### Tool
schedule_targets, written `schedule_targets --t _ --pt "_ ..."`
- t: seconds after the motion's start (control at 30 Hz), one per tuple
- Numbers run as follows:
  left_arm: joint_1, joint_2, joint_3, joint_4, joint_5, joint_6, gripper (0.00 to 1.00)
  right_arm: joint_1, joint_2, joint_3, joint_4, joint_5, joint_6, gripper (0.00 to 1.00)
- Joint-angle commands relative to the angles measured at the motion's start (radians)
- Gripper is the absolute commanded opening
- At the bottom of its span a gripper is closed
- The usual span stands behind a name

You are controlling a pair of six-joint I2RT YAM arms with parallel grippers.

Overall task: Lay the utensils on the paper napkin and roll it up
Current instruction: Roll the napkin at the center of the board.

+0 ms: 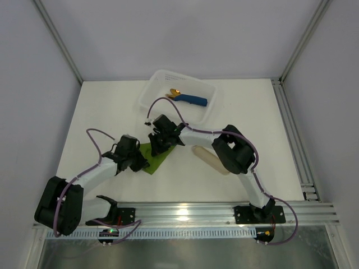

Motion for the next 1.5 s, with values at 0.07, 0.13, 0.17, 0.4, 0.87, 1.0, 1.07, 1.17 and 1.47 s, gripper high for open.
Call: schedule_targets --t 0.07,0.13,0.17,0.4,0.87,1.0,1.07,1.17,1.47 --pt "-0.018 -0.058 -0.013 -0.039 -0.012 0.009 0.01 0.005 0.021 0.032 0.000 0.023 -0.006 0.04" --pt "-0.023 -0.065 -0.014 -0.057 -0.022 0.008 0.01 0.005 0.017 0.033 -0.003 0.028 -0.008 0.04" --pt "-0.023 -0.068 -0.016 -0.065 -0.031 0.008 0.01 0.005 0.015 0.033 -0.004 0.030 -0.008 0.04" --pt "-0.024 -0.088 -0.068 -0.064 -0.065 -0.015 0.00 0.006 0.012 0.032 -0.007 0.031 -0.011 0.04" --pt "-0.041 -0.142 -0.124 -0.076 -0.063 -0.050 0.00 0.006 0.012 0.039 -0.010 0.037 -0.021 0.04" --pt "-0.043 -0.196 -0.111 -0.110 -0.063 -0.050 0.00 0.008 0.007 0.038 -0.015 0.040 -0.023 0.04" --pt "-0.043 -0.217 -0.098 -0.123 -0.063 -0.044 0.00 0.006 0.009 0.038 -0.015 0.040 -0.023 0.04" --pt "-0.043 -0.222 -0.057 -0.150 -0.108 -0.032 0.00 0.006 0.010 0.039 -0.018 0.040 -0.024 0.04" --pt "-0.043 -0.070 0.101 -0.136 -0.149 0.028 0.01 0.009 0.006 0.041 -0.023 0.037 -0.029 0.04"
